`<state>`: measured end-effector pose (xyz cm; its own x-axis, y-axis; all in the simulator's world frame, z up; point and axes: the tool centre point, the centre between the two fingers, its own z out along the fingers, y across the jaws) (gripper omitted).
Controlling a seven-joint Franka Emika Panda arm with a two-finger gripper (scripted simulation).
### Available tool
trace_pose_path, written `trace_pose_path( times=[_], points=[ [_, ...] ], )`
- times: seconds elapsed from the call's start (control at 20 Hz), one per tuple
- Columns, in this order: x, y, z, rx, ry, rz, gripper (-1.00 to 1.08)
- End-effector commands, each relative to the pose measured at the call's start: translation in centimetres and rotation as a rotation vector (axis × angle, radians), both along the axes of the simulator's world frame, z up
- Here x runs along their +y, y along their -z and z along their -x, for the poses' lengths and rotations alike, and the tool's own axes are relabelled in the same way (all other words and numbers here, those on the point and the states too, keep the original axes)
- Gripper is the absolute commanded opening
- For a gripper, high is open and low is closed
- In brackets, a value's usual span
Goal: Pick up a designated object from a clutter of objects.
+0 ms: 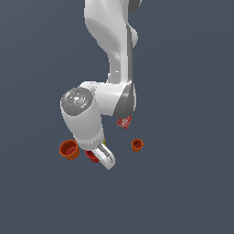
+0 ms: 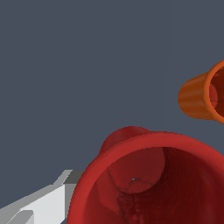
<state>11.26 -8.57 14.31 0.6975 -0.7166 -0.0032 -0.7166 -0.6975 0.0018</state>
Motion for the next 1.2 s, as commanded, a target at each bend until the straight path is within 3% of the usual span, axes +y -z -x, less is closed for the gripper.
trace_pose_path(
  times=[0.0,0.65,1.15],
  points=[
    [0.3,-3.0,0.4,-0.003,0.000,0.000,-1.00],
    [1.7,-17.2,2.4,-0.003,0.001,0.001,-1.00],
    [2.3,-22.4,2.8,-0.003,0.000,0.001,-1.00]
  ],
)
